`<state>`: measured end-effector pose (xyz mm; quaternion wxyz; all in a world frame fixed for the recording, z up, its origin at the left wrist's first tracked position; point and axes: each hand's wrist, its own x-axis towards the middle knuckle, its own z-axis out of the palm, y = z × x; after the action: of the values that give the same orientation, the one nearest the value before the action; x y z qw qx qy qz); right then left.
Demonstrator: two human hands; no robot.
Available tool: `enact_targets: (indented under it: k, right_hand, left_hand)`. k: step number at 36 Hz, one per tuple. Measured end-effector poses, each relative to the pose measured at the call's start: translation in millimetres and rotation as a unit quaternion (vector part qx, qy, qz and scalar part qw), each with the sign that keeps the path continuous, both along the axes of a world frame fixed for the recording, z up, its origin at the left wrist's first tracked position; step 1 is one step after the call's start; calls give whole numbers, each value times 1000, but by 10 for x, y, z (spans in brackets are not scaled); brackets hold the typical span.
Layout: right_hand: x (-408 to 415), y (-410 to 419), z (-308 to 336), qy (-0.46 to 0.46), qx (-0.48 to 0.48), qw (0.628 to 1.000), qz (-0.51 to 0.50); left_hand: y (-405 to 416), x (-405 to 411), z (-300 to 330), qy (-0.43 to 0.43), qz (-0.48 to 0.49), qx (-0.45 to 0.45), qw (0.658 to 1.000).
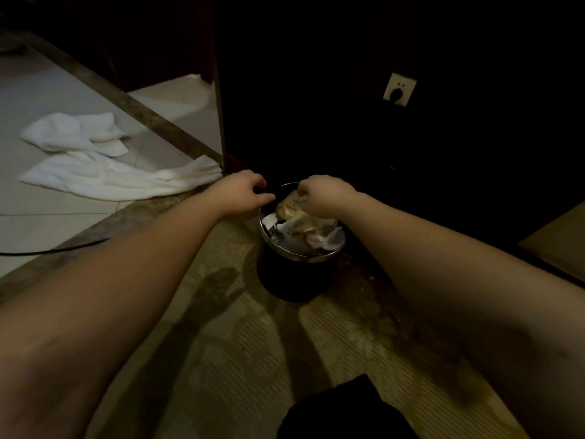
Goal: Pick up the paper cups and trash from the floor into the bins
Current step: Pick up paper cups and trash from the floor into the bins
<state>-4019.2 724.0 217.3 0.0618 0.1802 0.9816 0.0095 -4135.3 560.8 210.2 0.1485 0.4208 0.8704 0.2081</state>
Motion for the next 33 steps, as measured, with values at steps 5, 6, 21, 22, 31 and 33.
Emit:
enact_targets:
  k: [5, 6, 21, 22, 31, 33]
  right_hand:
    - [-265, -543, 257, 22, -14, 998, 51]
    - [-332, -665, 305, 23, -20, 998, 61]
    - [-1019, -3270, 302, 13, -198, 937, 286]
    - [-1020, -3479, 242, 8, -208, 929, 305]
    - [-749, -5180, -466, -133, -159, 853, 479]
    - [-644, -5453, -664, -164, -141, 833, 510]
  left_hand:
    - [-673, -51, 289, -5, 62, 13, 998]
    - [-843, -64, 346, -1, 79, 10, 997]
    - [-4063, 301, 251, -32, 380, 59, 923]
    - [-4284, 400, 201, -43, 403, 60, 912]
    - [-5905, 1536, -453, -127, 608, 115, 775]
    - [-6125, 1801, -618, -145, 630, 118, 754]
